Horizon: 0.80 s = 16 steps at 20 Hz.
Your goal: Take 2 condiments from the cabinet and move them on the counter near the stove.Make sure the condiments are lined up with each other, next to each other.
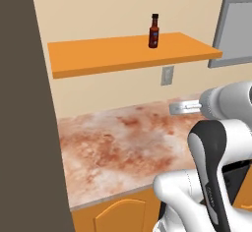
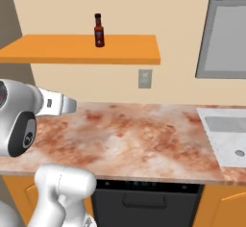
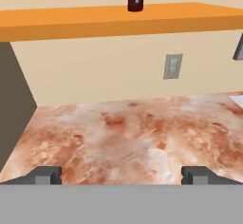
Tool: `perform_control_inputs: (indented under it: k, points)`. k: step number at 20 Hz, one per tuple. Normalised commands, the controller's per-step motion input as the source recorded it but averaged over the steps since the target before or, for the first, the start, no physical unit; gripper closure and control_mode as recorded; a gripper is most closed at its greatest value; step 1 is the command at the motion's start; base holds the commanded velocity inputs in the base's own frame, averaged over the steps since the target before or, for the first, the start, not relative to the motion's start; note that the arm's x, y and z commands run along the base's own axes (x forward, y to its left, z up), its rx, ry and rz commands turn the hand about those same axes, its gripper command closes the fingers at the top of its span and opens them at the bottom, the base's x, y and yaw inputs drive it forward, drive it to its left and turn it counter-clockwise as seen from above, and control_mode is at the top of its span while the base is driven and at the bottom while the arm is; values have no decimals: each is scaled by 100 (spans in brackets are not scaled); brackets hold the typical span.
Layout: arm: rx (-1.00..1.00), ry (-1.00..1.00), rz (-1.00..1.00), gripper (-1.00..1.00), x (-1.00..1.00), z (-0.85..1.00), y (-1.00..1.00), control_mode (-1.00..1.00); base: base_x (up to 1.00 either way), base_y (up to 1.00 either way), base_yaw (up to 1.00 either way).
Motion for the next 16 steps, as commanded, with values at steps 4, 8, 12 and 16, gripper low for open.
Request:
perform_control_inputs:
  k: [4,8,12,16]
  points:
    - [0,0,0,-100,0,0,0,100,0,0,0]
    - [0,0,0,-100,0,0,0,100,-2,0,0]
    - [0,-5,-1,-100,-16,29,0,-100,-9,0,0]
    - [0,-5,-2,-100,-19,53,0,-100,0,0,0]
